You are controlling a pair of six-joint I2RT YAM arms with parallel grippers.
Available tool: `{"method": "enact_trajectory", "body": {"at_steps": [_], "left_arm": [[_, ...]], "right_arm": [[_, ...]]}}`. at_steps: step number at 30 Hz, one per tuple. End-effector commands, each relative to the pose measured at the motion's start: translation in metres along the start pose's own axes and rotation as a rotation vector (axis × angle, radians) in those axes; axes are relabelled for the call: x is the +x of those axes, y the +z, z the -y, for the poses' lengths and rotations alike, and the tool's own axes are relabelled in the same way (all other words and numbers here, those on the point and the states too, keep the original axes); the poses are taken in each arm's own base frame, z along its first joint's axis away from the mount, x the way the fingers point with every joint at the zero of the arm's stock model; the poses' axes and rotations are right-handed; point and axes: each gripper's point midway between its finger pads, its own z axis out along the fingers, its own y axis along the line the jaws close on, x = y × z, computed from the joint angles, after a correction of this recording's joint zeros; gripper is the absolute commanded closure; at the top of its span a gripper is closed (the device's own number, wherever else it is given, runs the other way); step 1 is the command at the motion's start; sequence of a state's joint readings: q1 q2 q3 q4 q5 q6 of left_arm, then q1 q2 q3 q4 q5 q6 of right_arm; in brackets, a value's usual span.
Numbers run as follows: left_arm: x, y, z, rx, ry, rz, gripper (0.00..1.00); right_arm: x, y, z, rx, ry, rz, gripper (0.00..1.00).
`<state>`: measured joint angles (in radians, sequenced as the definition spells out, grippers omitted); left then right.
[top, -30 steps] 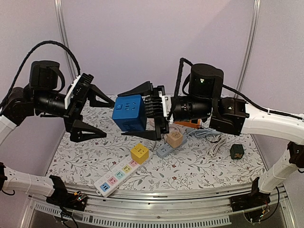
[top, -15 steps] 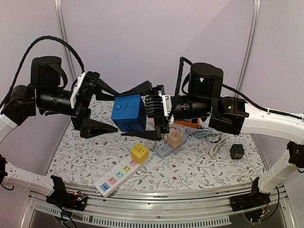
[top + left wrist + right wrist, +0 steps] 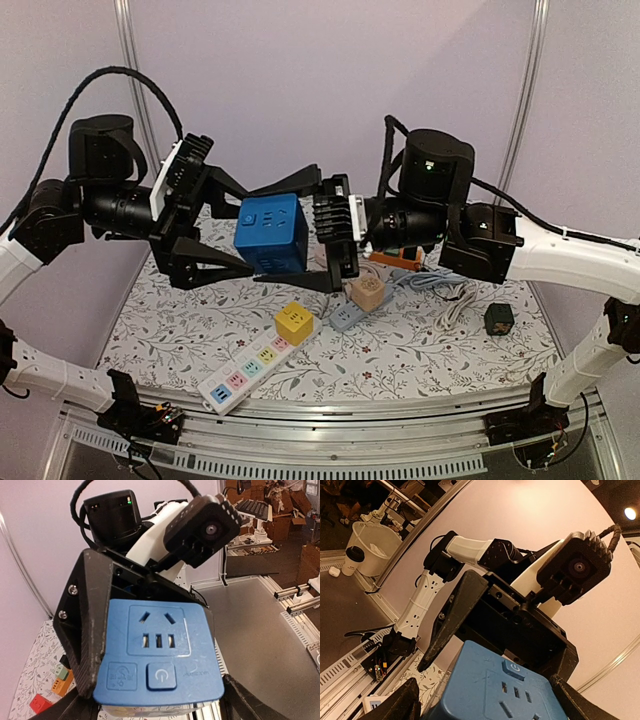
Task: Insert the plug
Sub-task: Pick up the plug from the center of the board.
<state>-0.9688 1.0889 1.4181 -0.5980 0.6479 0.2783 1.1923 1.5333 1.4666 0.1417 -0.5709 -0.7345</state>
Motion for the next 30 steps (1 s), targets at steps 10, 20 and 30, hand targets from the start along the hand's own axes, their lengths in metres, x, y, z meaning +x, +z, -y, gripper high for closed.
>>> {"method": "enact_trajectory", "body": {"at_steps": [10, 20, 30], "left_arm": [[-0.01, 0.007, 0.007, 0.047, -0.029, 0.059, 0.29], [-0.017, 0.001, 0.002, -0.002, -0.01, 0.072, 1.0], [0.004, -0.008, -0.022, -0.176, 0.079, -0.023, 1.0]], "right_arm": [[-0.027, 0.003, 0.019, 0.071, -0.023, 0.123, 1.0], [-0.016, 0.005, 0.018, 0.085, -0.005, 0.091, 1.0], [-0.007, -0.004, 0.027, 0.156, 0.098, 0.033, 0.01]]}}
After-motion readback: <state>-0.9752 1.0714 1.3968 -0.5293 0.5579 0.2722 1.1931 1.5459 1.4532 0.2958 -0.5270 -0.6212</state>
